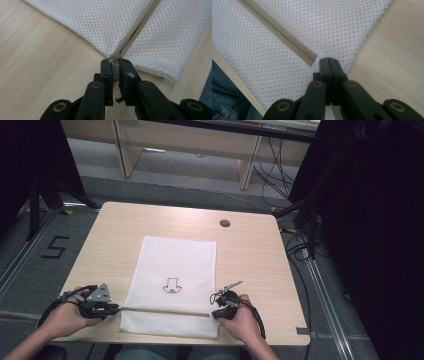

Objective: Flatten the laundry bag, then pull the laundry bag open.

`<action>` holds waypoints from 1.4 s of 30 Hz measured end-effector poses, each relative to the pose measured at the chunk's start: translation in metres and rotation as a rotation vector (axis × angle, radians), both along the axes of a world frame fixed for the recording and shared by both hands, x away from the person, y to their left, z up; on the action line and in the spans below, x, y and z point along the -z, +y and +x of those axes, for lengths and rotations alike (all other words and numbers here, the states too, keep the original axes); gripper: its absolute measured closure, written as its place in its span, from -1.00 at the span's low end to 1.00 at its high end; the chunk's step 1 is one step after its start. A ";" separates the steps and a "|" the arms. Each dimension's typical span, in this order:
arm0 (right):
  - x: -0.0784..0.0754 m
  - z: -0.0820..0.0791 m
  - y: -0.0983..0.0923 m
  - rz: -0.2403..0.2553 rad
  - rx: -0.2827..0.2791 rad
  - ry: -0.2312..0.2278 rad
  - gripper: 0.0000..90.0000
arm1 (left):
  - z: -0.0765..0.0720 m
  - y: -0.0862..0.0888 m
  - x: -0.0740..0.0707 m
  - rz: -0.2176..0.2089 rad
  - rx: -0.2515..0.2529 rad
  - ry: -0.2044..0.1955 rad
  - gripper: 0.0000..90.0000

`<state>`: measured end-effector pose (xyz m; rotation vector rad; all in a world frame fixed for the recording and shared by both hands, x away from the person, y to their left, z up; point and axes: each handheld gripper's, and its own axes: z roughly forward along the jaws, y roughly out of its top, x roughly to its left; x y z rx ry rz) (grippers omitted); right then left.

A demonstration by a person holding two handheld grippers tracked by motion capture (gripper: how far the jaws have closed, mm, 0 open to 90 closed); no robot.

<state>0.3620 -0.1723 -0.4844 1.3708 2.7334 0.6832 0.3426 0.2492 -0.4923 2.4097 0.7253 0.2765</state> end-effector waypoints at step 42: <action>-0.030 -0.026 -0.111 0.031 0.302 -0.204 0.77 | 0.006 0.017 -0.016 -0.280 -0.357 -0.232 -0.19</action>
